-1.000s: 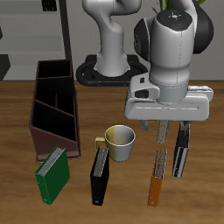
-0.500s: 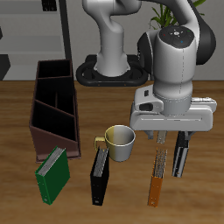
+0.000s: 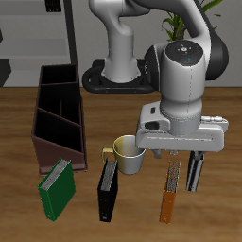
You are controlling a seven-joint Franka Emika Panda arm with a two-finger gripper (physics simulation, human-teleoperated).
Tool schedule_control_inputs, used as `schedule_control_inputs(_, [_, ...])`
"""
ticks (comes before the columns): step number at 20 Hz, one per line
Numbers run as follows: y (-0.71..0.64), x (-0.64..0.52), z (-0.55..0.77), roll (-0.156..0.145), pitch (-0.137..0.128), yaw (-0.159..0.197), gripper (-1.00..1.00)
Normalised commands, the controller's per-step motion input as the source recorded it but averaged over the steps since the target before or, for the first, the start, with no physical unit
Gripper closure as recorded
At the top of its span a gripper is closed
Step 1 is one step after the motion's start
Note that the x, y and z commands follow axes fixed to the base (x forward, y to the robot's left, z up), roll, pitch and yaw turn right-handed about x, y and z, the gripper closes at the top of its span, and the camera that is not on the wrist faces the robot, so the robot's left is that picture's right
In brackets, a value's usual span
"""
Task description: Place the orange book into the right desk caddy's back compartment
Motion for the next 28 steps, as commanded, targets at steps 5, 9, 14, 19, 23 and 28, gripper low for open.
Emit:
schedule_control_inputs(5, [0.00,0.01,-0.18,0.008,0.005,0.005,-1.00])
schedule_control_inputs(9, [-0.03,0.03,-0.19,-0.003,0.021,-0.006,-1.00])
schedule_control_inputs(14, [-0.04,0.05,-0.15,0.001,0.021,-0.020,-1.00])
schedule_control_inputs(19, [-0.06,0.08,-0.24,-0.010,0.045,-0.022,-1.00])
schedule_control_inputs(23, [-0.05,0.06,-0.22,-0.015,0.026,-0.017,-1.00])
schedule_control_inputs(28, [-0.03,0.00,-0.16,0.012,0.018,-0.007,-1.00])
